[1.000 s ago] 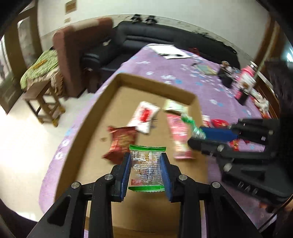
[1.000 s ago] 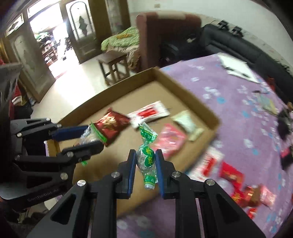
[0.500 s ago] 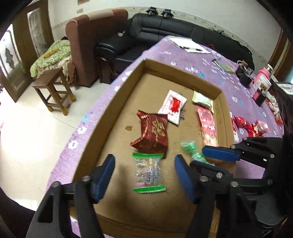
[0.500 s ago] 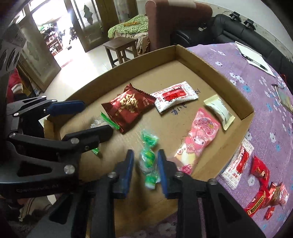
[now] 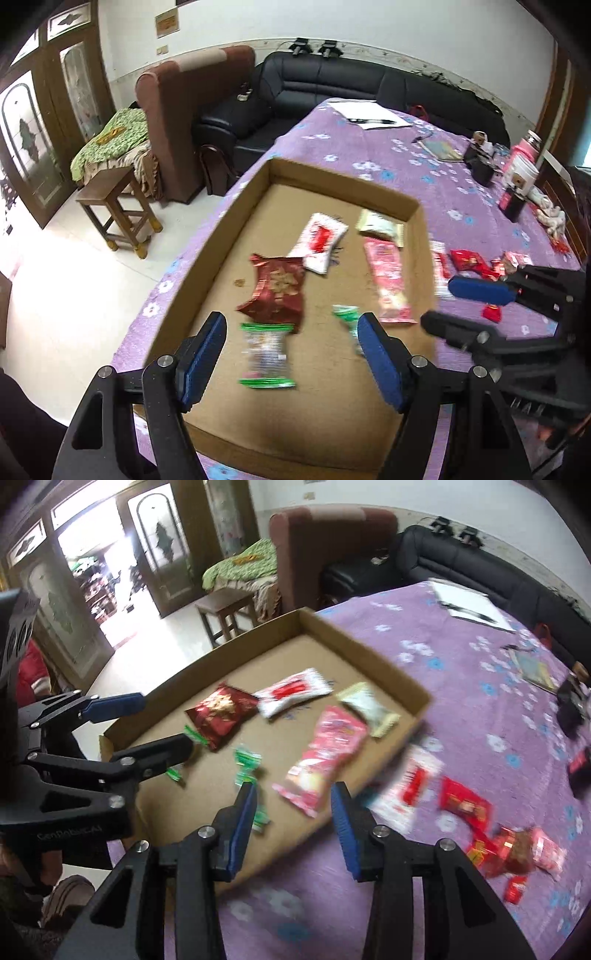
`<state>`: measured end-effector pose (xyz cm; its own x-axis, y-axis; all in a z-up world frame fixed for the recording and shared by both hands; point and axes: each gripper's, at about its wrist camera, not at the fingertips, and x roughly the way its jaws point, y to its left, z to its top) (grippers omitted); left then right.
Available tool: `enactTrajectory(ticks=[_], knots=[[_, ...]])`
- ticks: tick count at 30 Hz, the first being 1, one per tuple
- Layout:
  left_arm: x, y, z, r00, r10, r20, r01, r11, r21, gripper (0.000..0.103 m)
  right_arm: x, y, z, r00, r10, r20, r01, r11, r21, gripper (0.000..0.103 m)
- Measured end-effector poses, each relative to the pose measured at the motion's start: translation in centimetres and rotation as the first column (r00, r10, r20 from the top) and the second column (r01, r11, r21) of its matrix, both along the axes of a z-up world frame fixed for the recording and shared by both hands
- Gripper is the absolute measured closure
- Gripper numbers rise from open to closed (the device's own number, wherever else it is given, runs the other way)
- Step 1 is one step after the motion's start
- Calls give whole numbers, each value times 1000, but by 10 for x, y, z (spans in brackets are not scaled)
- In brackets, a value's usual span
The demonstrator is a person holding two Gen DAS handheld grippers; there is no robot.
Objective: Organize snacks
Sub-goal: 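Grasp the long red black-label packet with the left gripper while the right grasps the small red candy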
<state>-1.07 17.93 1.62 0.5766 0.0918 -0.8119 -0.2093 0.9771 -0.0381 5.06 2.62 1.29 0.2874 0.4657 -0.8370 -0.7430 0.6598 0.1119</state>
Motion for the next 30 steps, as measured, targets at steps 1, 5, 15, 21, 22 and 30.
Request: enactTrajectory(ticks=[1, 5, 15, 21, 22, 30], knots=[[2, -6, 3, 1000, -12, 3, 12, 1000, -6, 26, 2, -10, 3, 1000, -11, 8, 11, 1000, -1, 62], [14, -40, 15, 997, -76, 8, 76, 997, -17, 26, 21, -74, 17, 992, -118, 52, 119, 993, -9, 59], [76, -161, -4, 950, -304, -70, 301, 952, -56, 26, 70, -208, -3, 932, -360, 39, 362, 930, -63, 53], [100, -200, -32, 924, -358, -135, 355, 934, -44, 26, 72, -215, -38, 942, -336, -26, 333, 940, -78, 53], [102, -205, -35, 920, -365, -144, 363, 931, -41, 26, 72, -212, -43, 946, -325, -20, 322, 943, -89, 53], [113, -226, -60, 891, -407, -202, 416, 910, -3, 26, 71, -202, -63, 973, -230, 3, 229, 968, -98, 53]])
